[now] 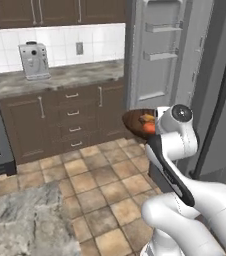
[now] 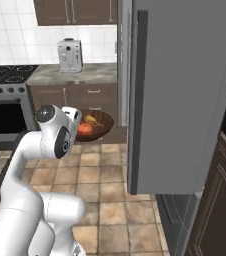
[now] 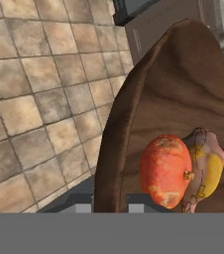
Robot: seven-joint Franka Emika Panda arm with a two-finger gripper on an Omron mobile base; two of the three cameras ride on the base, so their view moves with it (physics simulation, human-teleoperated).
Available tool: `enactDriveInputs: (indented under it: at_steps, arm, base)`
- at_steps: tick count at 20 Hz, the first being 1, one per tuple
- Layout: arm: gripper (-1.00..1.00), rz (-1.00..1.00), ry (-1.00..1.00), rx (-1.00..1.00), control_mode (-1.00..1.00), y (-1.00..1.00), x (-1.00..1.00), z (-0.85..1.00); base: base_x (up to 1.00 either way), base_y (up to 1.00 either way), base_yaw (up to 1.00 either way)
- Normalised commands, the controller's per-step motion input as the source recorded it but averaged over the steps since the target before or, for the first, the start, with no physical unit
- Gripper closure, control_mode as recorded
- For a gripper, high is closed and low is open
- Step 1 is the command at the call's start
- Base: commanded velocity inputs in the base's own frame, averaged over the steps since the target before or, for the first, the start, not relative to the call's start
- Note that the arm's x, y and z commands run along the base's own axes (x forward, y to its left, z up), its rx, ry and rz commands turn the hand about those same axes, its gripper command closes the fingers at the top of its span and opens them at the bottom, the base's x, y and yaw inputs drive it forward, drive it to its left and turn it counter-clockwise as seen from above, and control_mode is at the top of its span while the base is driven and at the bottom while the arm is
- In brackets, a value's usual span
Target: Pick the chicken drumstick and squash from their plates and place them in the bowl. Then put the bowl in the fridge.
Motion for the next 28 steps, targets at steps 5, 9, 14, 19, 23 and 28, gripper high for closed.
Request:
enactDriveInputs:
  at_steps: [5,9,14,19,23,28]
  arm:
    - [1.0,0.0,0.0,0.0,1.0,0.0,0.0,0.0]
    - [1.0,0.0,0.0,0.0,1.0,0.0,0.0,0.0]
    - [1.0,0.0,0.0,0.0,1.0,0.0,0.0,0.0]
    - [1.0,0.0,0.0,0.0,1.0,0.0,0.0,0.0]
    - [1.0,0.0,0.0,0.0,1.0,0.0,0.0,0.0]
    - [1.0,0.0,0.0,0.0,1.0,0.0,0.0,0.0]
  base:
    - [0.37,0.52,-0.34]
    - [0.29,0.55,-0.37]
    - [0.25,0.56,-0.38]
    - [0.38,0.43,-0.05]
    - [0.28,0.0,0.22]
    - [0.05,-0.1,0.35]
